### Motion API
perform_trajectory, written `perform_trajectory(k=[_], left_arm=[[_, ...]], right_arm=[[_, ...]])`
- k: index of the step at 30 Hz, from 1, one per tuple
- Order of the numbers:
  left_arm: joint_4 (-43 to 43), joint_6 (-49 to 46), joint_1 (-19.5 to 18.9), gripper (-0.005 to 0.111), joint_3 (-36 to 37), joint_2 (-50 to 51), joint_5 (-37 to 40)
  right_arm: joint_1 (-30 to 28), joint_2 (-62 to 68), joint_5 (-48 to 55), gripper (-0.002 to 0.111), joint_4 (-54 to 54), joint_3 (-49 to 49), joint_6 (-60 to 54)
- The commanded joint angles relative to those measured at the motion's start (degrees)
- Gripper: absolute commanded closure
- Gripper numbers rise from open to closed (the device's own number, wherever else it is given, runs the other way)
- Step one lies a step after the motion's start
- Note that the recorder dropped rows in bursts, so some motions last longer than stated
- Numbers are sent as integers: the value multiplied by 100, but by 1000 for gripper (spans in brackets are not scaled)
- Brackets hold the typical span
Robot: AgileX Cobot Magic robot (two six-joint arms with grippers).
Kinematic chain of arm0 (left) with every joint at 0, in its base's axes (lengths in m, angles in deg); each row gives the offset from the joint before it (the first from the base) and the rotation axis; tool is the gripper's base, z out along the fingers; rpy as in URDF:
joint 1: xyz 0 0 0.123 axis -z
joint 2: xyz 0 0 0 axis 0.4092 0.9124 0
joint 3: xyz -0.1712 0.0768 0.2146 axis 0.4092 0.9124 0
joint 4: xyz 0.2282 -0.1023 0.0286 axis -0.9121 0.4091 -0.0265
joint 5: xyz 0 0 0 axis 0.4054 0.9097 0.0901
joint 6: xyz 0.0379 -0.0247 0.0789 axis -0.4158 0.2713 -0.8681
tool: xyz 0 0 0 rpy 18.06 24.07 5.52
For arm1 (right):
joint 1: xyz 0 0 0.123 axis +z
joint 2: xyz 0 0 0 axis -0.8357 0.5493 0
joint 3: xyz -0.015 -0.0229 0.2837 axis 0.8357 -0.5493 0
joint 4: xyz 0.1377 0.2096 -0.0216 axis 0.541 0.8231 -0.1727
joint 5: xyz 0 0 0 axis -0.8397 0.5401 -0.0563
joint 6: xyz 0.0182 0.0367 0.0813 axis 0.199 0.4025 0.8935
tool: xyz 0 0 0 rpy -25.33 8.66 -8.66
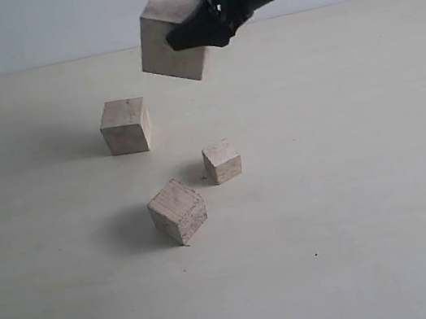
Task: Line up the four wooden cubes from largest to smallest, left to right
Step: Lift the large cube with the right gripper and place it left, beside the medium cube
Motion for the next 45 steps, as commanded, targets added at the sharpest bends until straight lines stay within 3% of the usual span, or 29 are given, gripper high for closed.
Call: perform_trajectory(k=[1, 7, 11, 18, 25, 45], left_arm=[[-21, -2, -4, 107, 14, -30, -40], [-21, -2, -4, 107, 14, -30, -40], [-21, -2, -4, 107, 14, -30, -40], [-21, -2, -4, 107, 14, -30, -40], [-21, -2, -4, 107, 14, -30, -40], [-21, -2, -4, 107, 14, -30, -40]], right_arm=[[751, -116, 459, 108, 242, 164, 6], [1743, 111, -47, 108, 217, 164, -294], [1918, 582, -341, 108, 217, 185, -503], [1984, 1278, -182, 108, 253, 761, -488], [1949, 1466, -643, 108, -768, 762, -278], [1786, 1460, -679, 108, -1625, 748, 320]])
